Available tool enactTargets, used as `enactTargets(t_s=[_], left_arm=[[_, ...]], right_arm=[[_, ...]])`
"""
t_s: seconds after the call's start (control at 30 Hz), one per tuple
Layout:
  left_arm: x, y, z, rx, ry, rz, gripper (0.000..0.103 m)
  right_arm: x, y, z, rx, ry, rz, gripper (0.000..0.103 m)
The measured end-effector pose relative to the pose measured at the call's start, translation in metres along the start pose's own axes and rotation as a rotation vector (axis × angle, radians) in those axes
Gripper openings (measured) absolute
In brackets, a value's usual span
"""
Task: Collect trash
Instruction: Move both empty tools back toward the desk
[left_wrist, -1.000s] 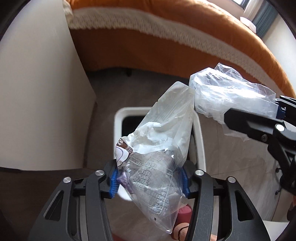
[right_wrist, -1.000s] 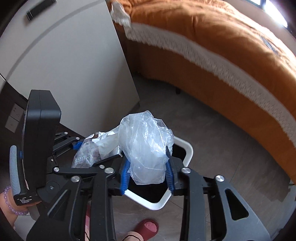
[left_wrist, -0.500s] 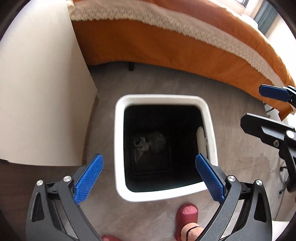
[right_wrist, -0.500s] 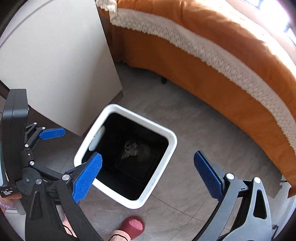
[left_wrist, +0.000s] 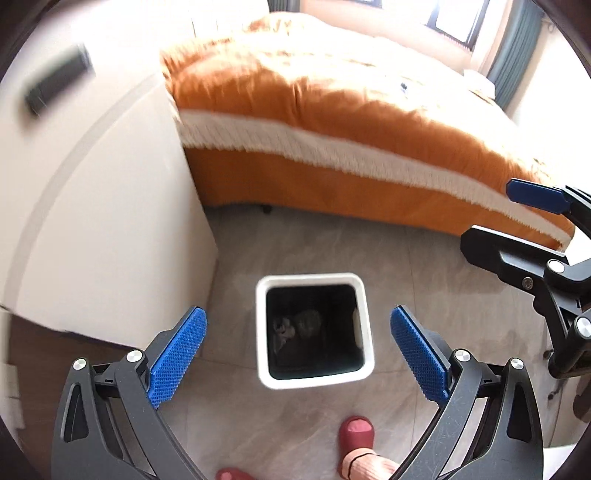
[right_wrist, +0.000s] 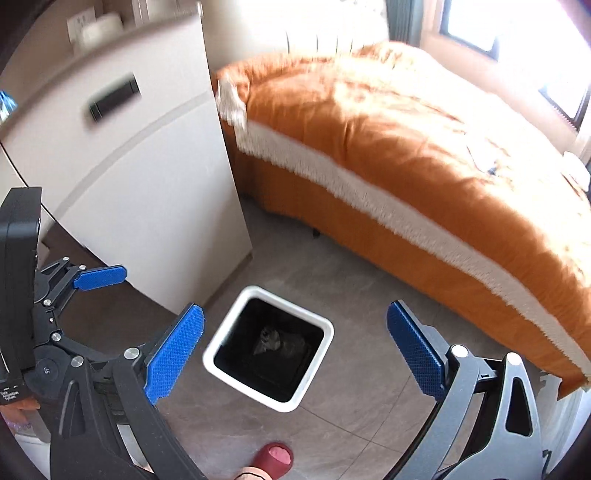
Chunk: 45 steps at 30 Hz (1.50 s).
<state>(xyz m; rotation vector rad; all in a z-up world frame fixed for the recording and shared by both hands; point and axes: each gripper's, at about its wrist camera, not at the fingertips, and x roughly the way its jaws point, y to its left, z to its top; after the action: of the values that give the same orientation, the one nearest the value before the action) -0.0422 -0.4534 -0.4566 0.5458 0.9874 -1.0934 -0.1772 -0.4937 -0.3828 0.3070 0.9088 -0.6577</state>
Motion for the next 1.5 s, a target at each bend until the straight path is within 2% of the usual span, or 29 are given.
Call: enactTargets(t_s=[0.17,0.27,0.4,0.47,0.6,0.7,0.83,1.0,1.23,1.33,1.5], left_arm=[[-0.104,0.002,0.020,-0.049,-0.078,0.011,0.098],[-0.164,0.003,0.029,-0.072,-0.134,0.041,0.098],[-0.235,0.015,0.031,-0.097,-0.203,0.104,0.098],[-0.274,0.028,0.030,-0.124,-0.251,0.144,0.098],[-0.340,0.063,0.019,-0.178,-0.339,0.271,0.098],[-0.378,0.092,0.006,-0.234,-0.378,0.346,0.098],[-0.424,0.132,-0.018,-0.304,-0.416,0.434,0.098],[-0.464,0.169,-0.042,-0.354,-0.437,0.523,0.098],[-0.476,0.211,-0.064,-0.397,-0.448,0.558,0.098],[-0.468,0.229,-0.070,-0.414,-0.431,0.552,0.098],[-0.443,0.252,-0.075,-0.401,-0.406,0.490,0.098]], right_arm=[[-0.081,0.019,0.036,0.006,-0.102,0.016,0.099],[-0.135,0.041,0.063,-0.024,-0.195,0.047,0.099],[-0.188,0.071,0.096,-0.092,-0.288,0.082,0.099],[-0.214,0.090,0.114,-0.127,-0.337,0.113,0.099],[-0.256,0.134,0.140,-0.220,-0.432,0.174,0.099],[-0.274,0.170,0.151,-0.280,-0.491,0.228,0.099],[-0.288,0.219,0.159,-0.354,-0.524,0.271,0.099],[-0.294,0.276,0.167,-0.401,-0.546,0.365,0.099],[-0.288,0.337,0.174,-0.433,-0.546,0.413,0.099],[-0.276,0.355,0.174,-0.436,-0.519,0.419,0.099],[-0.247,0.379,0.173,-0.441,-0.466,0.408,0.099]])
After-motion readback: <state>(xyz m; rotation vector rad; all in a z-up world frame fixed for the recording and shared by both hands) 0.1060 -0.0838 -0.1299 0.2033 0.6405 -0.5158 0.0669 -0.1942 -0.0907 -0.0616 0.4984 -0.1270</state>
